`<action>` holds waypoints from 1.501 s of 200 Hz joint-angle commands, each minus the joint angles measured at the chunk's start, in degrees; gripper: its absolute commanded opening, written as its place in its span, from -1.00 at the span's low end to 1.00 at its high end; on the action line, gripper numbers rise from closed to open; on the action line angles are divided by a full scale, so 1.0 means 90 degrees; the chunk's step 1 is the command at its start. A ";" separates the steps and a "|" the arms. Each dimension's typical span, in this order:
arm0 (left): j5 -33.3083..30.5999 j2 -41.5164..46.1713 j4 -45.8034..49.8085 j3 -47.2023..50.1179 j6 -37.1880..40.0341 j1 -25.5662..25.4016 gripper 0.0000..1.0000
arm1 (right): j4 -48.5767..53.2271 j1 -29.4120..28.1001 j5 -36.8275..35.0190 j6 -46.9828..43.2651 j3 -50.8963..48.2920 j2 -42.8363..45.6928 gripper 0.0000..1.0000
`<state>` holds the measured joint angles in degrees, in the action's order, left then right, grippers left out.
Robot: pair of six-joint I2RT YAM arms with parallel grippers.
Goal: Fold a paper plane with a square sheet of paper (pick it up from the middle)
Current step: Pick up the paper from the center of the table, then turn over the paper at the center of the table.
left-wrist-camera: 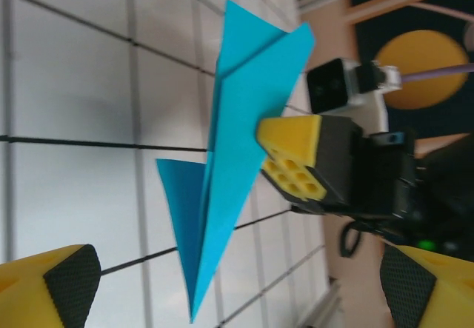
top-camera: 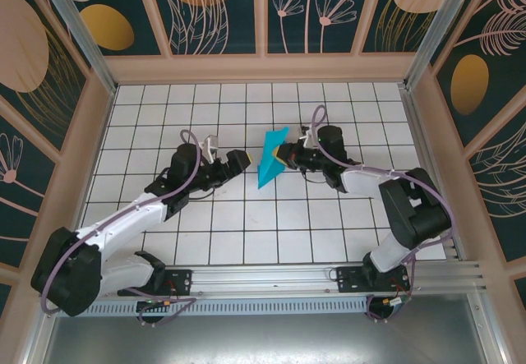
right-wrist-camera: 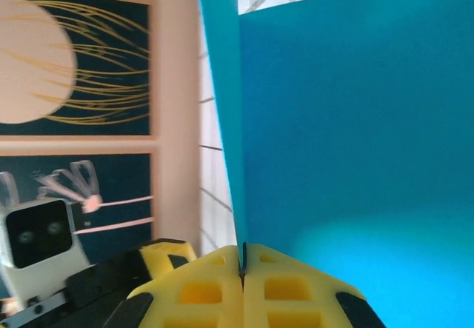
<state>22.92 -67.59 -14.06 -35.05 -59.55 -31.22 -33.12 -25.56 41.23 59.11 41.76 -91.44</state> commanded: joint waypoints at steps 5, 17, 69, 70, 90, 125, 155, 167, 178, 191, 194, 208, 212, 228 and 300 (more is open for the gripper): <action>0.0724 0.0126 -0.1163 0.0008 -0.0747 0.0049 0.97 | -0.0903 0.0096 0.0753 0.0616 0.0183 0.0296 -1.00; 0.0951 0.0001 -0.1767 0.0135 -0.1105 0.0041 0.97 | -0.1142 0.0106 0.0885 0.0873 0.0242 0.0297 -1.00; 0.1596 -0.0683 -0.3470 0.0233 -0.1804 0.0048 0.97 | -0.2101 -0.0025 0.1150 0.1730 0.0442 -0.0021 -1.00; 0.1605 -0.0688 -0.3498 0.0232 -0.1817 0.0049 0.97 | -0.2106 -0.0028 0.1150 0.1731 0.0450 -0.0023 -1.00; 0.1675 -0.0823 -0.3756 0.0170 -0.1852 0.0043 0.92 | -0.2217 -0.0075 0.1219 0.1860 0.0480 -0.0135 -1.00; 0.1749 -0.1126 -0.4031 0.0134 -0.2012 0.0042 0.82 | -0.2579 -0.0089 0.1279 0.2152 0.0442 -0.0250 -1.00; 0.1725 -0.1244 -0.4001 0.0115 -0.1975 0.0042 0.48 | -0.2526 -0.0113 0.1337 0.2134 0.0467 -0.0329 -1.00; 0.1681 -0.1263 -0.3912 0.0088 -0.1914 0.0041 0.27 | -0.2515 -0.0111 0.1357 0.2124 0.0448 -0.0365 -1.00; 0.1631 -0.1278 -0.3827 0.0086 -0.1866 0.0043 0.05 | -0.2456 -0.0110 0.1366 0.2082 0.0429 -0.0375 -1.00; 0.1571 -0.1286 -0.3631 0.0051 -0.1800 0.0042 -0.23 | -0.2381 -0.0112 0.1387 0.2037 0.0420 -0.0363 -1.00; 0.1558 -0.1285 -0.3579 0.0042 -0.1774 0.0041 -0.31 | -0.2362 -0.0112 0.1400 0.2027 0.0419 -0.0358 -1.00; 0.1488 -0.1254 -0.3305 -0.0005 -0.1676 0.0038 -0.56 | -0.2273 -0.0100 0.1432 0.1974 0.0423 -0.0312 -0.98; 0.1452 -0.1230 -0.3201 -0.0011 -0.1629 0.0047 -0.62 | -0.2218 -0.0101 0.1446 0.1946 0.0421 -0.0293 -0.95; 0.1233 -0.1072 -0.2433 -0.0146 -0.1216 0.0047 -0.79 | -0.1636 -0.0041 0.1410 0.1578 0.0500 -0.0116 -0.72; -0.2780 -0.0945 0.4343 -0.2241 0.2290 -0.0076 -1.00 | 0.3702 0.0169 -0.1612 -0.2211 0.1212 0.1140 0.39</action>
<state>16.95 -75.42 -1.80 -48.42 -52.38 -31.18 -15.16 -24.03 39.27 52.42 51.40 -85.30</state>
